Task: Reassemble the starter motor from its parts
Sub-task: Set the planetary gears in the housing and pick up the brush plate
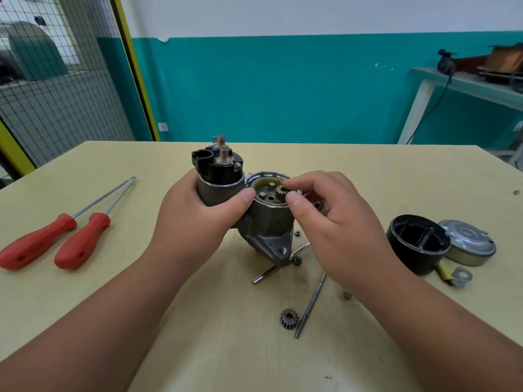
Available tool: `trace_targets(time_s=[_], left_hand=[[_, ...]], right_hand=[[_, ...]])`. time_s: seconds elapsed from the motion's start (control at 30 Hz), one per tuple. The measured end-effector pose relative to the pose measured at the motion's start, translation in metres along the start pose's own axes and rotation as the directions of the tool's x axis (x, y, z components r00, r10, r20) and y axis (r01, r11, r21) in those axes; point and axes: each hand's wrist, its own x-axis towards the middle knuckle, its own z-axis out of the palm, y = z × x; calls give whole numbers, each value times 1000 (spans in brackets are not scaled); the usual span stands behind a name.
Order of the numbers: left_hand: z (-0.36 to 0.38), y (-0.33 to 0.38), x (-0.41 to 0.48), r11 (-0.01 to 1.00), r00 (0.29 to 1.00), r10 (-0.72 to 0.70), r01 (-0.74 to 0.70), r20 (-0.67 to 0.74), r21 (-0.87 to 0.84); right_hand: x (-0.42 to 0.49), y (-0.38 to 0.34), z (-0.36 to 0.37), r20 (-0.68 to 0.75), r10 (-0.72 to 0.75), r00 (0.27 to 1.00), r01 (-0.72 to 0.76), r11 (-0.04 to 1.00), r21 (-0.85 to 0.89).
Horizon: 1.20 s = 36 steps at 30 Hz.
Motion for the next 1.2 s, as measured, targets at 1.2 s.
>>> trace_targets(time_s=[1.2], left_hand=[[0, 15, -12, 962, 966, 240, -249, 92, 110]], right_hand=[[1, -6, -4, 51, -8, 999, 5, 999, 43]])
